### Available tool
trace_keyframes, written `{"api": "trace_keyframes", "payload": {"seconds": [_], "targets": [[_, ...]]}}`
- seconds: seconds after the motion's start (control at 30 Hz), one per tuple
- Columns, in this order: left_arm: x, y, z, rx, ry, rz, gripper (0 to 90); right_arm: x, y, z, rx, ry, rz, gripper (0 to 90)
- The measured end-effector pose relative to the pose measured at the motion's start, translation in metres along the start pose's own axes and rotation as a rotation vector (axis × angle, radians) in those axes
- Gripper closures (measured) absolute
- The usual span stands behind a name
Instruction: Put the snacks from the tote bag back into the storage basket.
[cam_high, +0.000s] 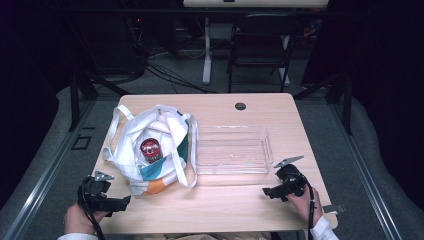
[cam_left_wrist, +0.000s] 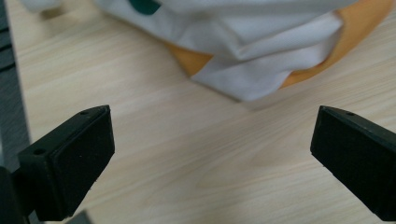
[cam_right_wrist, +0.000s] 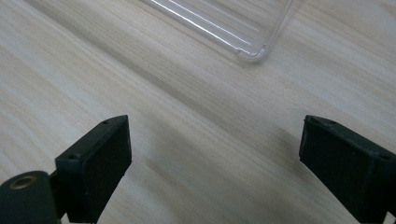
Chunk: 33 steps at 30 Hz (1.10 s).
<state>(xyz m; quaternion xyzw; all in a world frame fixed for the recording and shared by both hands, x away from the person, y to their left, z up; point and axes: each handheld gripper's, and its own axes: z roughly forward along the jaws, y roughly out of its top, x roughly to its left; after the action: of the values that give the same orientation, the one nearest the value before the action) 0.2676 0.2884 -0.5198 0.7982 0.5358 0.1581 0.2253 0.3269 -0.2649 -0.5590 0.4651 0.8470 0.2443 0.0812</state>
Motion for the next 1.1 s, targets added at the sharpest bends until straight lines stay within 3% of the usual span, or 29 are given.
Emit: {"api": "trace_keyframes", "payload": {"seconds": [0.33, 0.4, 0.67, 0.73, 0.77, 0.93, 1.1], "targets": [[-0.008, 0.003, 0.006, 0.074, 0.019, 0.046, 0.1, 0.0, 0.0, 0.0, 0.011, -0.015, -0.014, 8.7], [-0.009, 0.003, 0.006, 0.074, 0.026, 0.055, 0.2, 0.002, 0.0, 0.001, -0.013, -0.003, 0.003, 8.7], [-0.009, 0.004, 0.004, 0.07, 0.03, 0.063, 0.2, 0.001, -0.001, 0.0, 0.006, 0.004, -0.002, 8.7], [-0.009, 0.004, 0.004, 0.068, 0.035, 0.066, 0.2, 0.003, -0.002, 0.002, -0.024, 0.003, 0.02, 8.7], [-0.009, 0.004, 0.003, 0.063, 0.037, 0.071, 0.3, 0.001, -0.001, 0.001, 0.006, -0.004, -0.002, 8.7], [-0.01, 0.006, 0.0, 0.065, 0.028, 0.073, 0.3, 0.0, -0.001, 0.002, 0.015, -0.003, -0.004, 8.7], [-0.014, 0.012, -0.01, 0.02, 0.037, 0.076, 0.3, 0.002, -0.002, 0.003, 0.011, 0.004, 0.0, 8.7]]}}
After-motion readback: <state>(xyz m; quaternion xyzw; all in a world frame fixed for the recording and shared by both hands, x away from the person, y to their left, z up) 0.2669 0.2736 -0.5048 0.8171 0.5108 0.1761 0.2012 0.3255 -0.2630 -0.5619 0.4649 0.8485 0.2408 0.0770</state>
